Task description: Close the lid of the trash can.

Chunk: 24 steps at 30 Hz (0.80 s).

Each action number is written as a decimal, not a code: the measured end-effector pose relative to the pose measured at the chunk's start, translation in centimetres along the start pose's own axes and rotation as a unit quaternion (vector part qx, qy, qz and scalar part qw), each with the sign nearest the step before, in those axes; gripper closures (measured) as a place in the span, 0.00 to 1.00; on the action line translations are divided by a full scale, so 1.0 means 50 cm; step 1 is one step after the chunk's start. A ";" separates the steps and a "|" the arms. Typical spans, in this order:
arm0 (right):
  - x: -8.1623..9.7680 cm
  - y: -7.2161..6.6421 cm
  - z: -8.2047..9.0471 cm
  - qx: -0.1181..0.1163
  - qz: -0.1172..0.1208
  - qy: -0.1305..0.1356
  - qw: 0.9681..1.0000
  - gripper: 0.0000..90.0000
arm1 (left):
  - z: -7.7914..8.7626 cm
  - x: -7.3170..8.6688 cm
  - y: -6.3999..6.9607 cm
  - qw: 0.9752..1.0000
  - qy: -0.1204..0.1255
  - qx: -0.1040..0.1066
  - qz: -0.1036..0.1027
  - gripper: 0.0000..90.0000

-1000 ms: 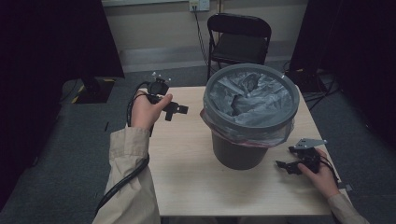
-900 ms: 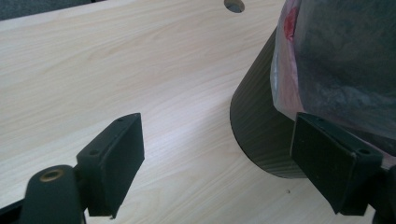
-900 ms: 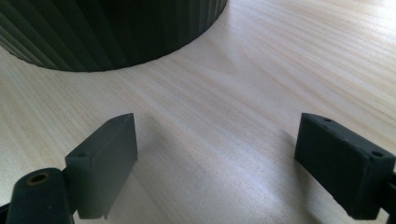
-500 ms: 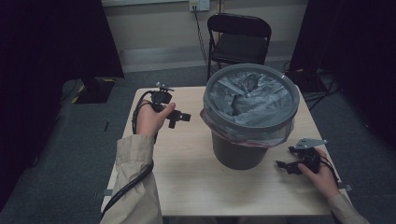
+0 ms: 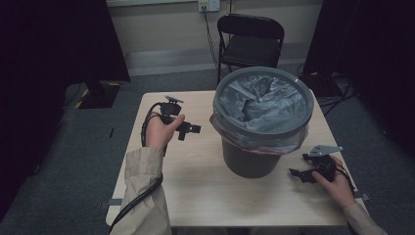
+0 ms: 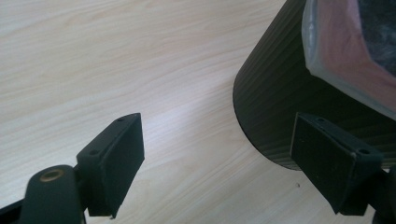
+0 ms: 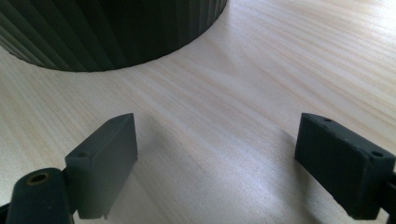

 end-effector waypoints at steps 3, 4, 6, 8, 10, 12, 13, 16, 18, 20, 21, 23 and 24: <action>0.000 0.000 0.000 0.000 0.001 0.000 1.000 0.13 | -0.006 0.009 0.000 1.000 -0.002 0.002 0.004 0.19; 0.000 0.000 0.000 0.000 0.001 0.000 1.000 0.13 | -0.007 0.012 -0.002 1.000 -0.004 0.002 0.002 0.19; 0.000 0.000 0.000 0.000 0.000 0.000 1.000 0.13 | -0.012 0.017 -0.001 1.000 -0.003 0.003 0.007 0.19; 0.000 0.000 0.000 0.000 0.001 0.000 1.000 0.13 | -0.016 0.024 -0.001 1.000 -0.005 0.004 0.006 0.19; 0.000 0.000 0.000 0.000 0.000 0.000 1.000 0.13 | -0.019 0.030 -0.001 1.000 -0.006 0.006 0.008 0.19; 0.000 0.000 0.000 0.000 0.001 0.000 1.000 0.13 | -0.021 0.036 -0.002 1.000 -0.008 0.006 0.009 0.19; 0.000 0.000 0.000 0.000 0.001 0.000 1.000 0.13 | -0.022 0.039 -0.003 1.000 -0.008 0.008 0.010 0.19; 0.000 -0.001 0.000 0.000 -0.001 -0.001 1.000 0.13 | -0.024 0.048 -0.006 1.000 -0.009 0.007 0.014 0.19; 0.000 -0.001 0.000 0.000 -0.001 -0.001 1.000 0.13 | -0.026 0.055 -0.007 1.000 -0.011 0.008 0.014 0.19; 0.001 -0.001 0.001 -0.001 0.000 -0.001 1.000 0.13 | -0.027 0.061 -0.010 1.000 -0.013 0.008 0.013 0.19; 0.001 -0.001 0.001 -0.001 -0.001 -0.002 1.000 0.13 | -0.029 0.063 -0.011 1.000 -0.013 0.009 0.015 0.19; 0.001 -0.001 0.001 -0.001 -0.001 -0.001 1.000 0.13 | -0.031 0.069 -0.012 1.000 -0.014 0.009 0.015 0.19; 0.001 -0.001 0.001 -0.001 -0.001 -0.001 1.000 0.13 | -0.033 0.071 -0.012 1.000 -0.013 0.010 0.018 0.19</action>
Point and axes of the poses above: each handheld gripper's, and its own axes: z roughly backward along the jaws, x roughly out of its underside, y roughly to its right, the point moved 10 cm from there along -z, roughly forward along the jaws, and after that the axes turned 11 degrees about y, right-handed, at the moved point
